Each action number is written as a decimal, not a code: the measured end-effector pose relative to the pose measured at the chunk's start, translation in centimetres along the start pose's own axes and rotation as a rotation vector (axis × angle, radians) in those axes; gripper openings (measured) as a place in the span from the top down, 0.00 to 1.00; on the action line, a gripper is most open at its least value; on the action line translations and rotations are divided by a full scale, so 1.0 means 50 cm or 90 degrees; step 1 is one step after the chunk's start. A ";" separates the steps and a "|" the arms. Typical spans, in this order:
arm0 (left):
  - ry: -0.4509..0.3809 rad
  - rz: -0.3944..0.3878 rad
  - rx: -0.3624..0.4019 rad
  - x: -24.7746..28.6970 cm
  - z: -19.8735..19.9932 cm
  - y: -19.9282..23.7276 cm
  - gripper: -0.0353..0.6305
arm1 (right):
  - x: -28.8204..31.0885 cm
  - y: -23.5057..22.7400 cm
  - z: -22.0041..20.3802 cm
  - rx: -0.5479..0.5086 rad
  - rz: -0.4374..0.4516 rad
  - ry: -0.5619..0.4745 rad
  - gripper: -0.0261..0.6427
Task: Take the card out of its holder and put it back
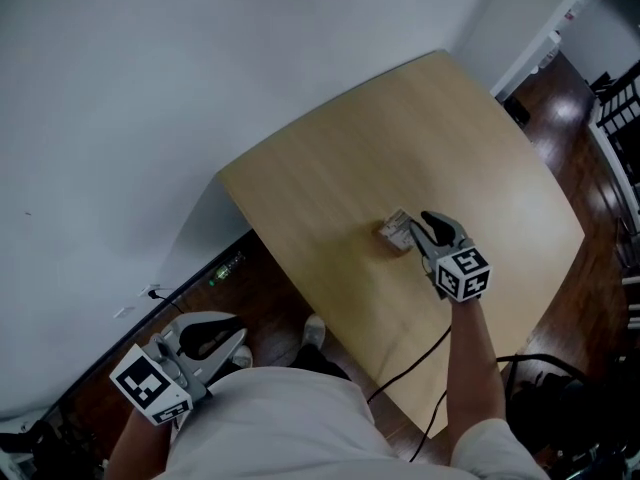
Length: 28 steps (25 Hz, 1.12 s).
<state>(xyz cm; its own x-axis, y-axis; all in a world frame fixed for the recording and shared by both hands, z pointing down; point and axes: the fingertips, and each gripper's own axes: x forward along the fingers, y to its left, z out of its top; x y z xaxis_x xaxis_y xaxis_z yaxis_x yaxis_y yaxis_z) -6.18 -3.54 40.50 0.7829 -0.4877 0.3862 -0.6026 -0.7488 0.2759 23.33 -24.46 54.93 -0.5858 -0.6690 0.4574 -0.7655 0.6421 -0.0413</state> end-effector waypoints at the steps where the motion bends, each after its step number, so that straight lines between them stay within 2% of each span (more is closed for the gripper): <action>1: -0.001 -0.006 0.004 -0.007 -0.002 0.000 0.88 | -0.013 0.001 0.011 -0.004 -0.025 -0.007 0.78; 5: -0.008 -0.041 0.027 -0.047 -0.011 0.000 0.88 | -0.087 0.047 0.057 -0.015 -0.107 -0.033 0.75; 9: -0.020 -0.089 0.059 -0.108 -0.016 -0.006 0.88 | -0.169 0.164 0.072 -0.005 -0.152 -0.035 0.74; 17: -0.030 -0.166 0.100 -0.279 -0.087 -0.017 0.88 | -0.306 0.510 0.045 0.030 -0.221 -0.032 0.73; 22: -0.021 -0.220 0.108 -0.371 -0.146 -0.039 0.88 | -0.397 0.739 0.019 0.061 -0.263 -0.032 0.72; 28: -0.009 -0.273 0.125 -0.419 -0.192 -0.082 0.88 | -0.476 0.927 -0.014 0.095 -0.288 -0.026 0.71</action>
<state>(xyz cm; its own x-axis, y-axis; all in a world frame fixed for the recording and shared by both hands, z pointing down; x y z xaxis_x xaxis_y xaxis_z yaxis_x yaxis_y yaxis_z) -21.59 14.06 39.75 0.9576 -0.1203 0.2617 -0.1844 -0.9541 0.2362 1.97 21.49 42.73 -0.1929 -0.8852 0.4233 -0.9743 0.2241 0.0247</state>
